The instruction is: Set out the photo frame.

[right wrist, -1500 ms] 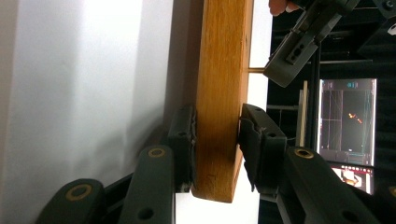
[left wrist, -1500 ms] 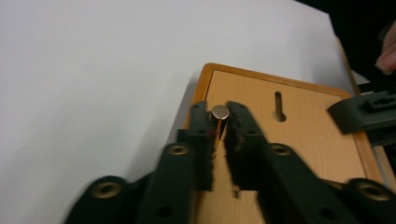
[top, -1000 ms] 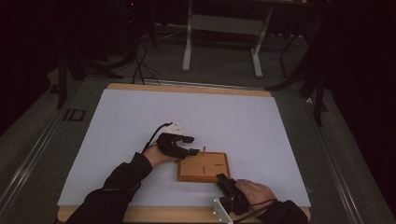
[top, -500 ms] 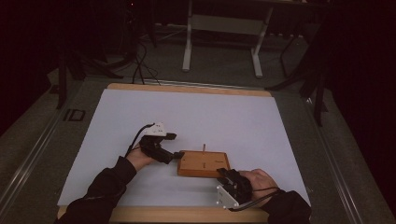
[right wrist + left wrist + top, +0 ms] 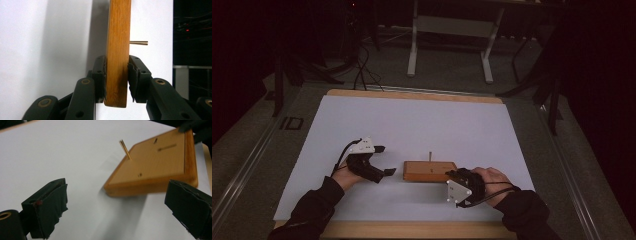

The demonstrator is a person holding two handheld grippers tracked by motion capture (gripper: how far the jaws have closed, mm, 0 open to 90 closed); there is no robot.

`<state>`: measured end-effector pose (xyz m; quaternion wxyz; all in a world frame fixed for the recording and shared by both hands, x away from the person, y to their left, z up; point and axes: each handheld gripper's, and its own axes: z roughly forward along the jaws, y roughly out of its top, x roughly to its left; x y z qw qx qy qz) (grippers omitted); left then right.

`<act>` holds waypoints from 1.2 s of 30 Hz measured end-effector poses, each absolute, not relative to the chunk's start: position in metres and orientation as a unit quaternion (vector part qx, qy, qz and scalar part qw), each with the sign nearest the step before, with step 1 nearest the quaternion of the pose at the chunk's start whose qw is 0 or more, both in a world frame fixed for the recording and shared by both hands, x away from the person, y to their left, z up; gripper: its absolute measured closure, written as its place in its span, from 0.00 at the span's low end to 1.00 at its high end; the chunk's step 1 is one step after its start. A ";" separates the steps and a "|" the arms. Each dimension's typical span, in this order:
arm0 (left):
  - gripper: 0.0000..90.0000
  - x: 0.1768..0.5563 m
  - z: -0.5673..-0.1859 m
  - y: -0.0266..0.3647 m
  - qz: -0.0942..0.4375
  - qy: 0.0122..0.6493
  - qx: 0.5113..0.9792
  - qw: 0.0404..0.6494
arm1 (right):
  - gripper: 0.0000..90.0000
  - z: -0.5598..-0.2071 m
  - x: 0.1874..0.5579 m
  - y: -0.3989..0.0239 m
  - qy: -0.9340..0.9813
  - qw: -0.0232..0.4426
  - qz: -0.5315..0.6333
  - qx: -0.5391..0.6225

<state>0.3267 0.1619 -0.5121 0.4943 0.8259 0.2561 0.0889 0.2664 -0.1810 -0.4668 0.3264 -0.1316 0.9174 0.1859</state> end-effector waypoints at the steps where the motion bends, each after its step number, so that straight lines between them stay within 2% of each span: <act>1: 0.05 0.325 -0.514 0.163 0.088 0.257 0.826 0.493 | 0.77 -0.465 0.269 -0.181 0.919 0.322 0.185 -0.131; 16: 0.05 0.308 -0.530 0.162 0.066 0.257 0.822 0.504 | 0.77 -0.440 0.311 -0.183 0.938 0.255 0.211 -0.103; 31: 0.05 0.308 -0.533 0.160 0.062 0.255 0.820 0.508 | 0.75 -0.430 0.355 -0.178 0.939 0.255 0.216 -0.081; 36: 0.05 0.308 -0.533 0.161 0.062 0.255 0.819 0.510 | 0.72 -0.430 0.371 -0.175 0.941 0.253 0.214 -0.065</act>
